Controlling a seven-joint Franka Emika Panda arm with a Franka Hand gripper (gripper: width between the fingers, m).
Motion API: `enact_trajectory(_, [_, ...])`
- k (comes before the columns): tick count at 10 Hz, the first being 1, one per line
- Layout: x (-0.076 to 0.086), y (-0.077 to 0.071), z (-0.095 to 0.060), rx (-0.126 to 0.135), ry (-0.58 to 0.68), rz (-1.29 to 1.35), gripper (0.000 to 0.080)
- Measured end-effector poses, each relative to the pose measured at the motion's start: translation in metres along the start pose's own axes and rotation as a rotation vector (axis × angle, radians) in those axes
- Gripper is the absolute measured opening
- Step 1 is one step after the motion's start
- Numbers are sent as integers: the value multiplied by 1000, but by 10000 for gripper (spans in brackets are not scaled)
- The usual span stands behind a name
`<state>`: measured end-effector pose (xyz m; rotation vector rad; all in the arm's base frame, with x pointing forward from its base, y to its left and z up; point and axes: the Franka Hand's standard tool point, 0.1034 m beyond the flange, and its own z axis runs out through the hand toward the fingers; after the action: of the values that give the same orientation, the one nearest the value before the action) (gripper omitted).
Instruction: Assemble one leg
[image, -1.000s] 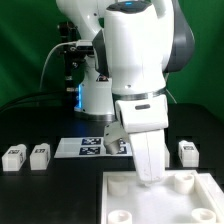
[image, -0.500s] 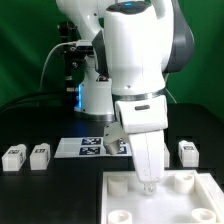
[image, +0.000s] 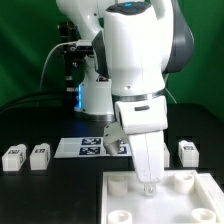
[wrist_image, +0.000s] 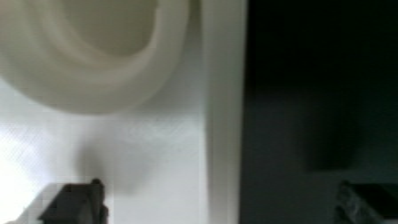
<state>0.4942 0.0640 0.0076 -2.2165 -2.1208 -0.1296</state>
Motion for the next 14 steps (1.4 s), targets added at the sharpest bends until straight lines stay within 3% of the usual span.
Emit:
enact_trajectory(2, [1, 0, -1, -1, 0, 47, 648])
enact_trajectory(4, [11, -2, -27, -40, -6, 146, 648])
enact_trajectory(6, [35, -12, -42, -58, 2, 486, 648])
enact_trajectory(8, [64, -22, -43, -60, 19, 746, 648])
enact_trajectory(10, [81, -25, -41, -41, 44, 1092, 648])
enact_trajectory(13, [82, -26, -40, -19, 61, 1357, 648])
enact_trajectory(14, [85, -29, -39, 2, 50, 1462, 648])
